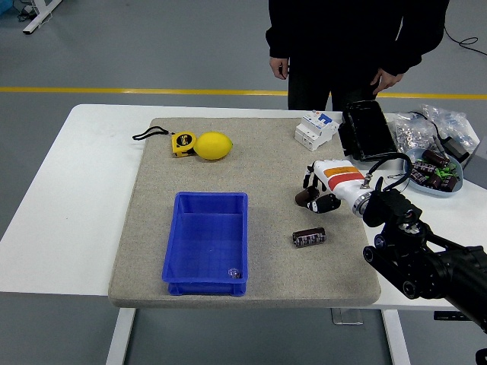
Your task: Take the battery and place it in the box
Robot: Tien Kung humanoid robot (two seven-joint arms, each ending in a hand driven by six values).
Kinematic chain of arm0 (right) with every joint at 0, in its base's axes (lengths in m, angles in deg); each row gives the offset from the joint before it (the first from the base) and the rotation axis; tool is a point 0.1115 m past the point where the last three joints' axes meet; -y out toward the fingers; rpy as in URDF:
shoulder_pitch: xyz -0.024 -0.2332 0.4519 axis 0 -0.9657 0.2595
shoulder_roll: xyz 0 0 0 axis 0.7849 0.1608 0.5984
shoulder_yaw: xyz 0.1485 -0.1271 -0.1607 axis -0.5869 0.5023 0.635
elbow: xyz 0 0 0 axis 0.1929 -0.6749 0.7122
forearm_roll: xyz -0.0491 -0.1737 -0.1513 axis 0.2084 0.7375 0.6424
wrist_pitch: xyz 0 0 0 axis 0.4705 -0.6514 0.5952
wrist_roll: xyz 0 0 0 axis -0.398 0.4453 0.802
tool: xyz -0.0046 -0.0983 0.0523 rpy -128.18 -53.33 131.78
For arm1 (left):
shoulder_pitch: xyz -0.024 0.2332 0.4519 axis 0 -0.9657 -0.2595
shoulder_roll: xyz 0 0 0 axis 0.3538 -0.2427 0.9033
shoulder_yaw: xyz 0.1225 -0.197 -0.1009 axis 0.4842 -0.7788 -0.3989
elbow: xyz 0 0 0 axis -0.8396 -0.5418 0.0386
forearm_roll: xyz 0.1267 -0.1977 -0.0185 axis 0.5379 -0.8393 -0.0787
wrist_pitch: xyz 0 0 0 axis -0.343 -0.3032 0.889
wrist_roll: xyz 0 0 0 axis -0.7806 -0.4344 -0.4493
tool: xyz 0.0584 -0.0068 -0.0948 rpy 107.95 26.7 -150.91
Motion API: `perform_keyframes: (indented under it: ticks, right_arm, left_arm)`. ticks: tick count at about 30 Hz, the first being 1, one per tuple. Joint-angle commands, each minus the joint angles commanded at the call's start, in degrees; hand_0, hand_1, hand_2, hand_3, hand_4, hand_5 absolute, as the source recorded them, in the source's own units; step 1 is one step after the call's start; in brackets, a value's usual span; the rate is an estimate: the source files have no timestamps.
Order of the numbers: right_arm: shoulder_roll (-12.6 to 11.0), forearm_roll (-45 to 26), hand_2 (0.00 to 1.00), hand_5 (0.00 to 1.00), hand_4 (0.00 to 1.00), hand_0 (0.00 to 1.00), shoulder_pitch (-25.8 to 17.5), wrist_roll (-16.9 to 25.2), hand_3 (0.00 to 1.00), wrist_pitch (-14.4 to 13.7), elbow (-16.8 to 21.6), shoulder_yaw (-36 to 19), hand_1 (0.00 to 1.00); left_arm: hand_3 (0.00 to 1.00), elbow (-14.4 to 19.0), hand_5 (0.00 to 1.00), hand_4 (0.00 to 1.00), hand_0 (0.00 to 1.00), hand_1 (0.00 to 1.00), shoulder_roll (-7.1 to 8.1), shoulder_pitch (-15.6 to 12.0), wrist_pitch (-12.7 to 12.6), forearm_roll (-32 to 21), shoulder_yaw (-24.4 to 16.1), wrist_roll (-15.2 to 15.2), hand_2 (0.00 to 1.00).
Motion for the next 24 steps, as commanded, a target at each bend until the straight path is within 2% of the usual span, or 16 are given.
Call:
perform_keyframes:
  ticks: [8, 24]
  right_arm:
    - [-0.01, 0.11, 0.404, 0.134, 0.924, 0.147, 0.14, 0.10, 0.458, -0.41, -0.03, -0.05, 0.324]
    - [0.00, -0.17, 0.399, 0.109, 0.951, 0.131, 0.31, 0.30, 0.463, -0.87, -0.20, -0.06, 0.321]
  left_arm:
    - [0.628, 0.00, 0.616, 0.699, 0.755, 0.703, 0.01, 0.25, 0.03, -0.09, 0.07, -0.01, 0.729]
    - [0.628, 0.00, 0.618, 0.700, 0.755, 0.703, -0.05, 0.63, 0.00, -0.04, -0.09, -0.05, 0.727]
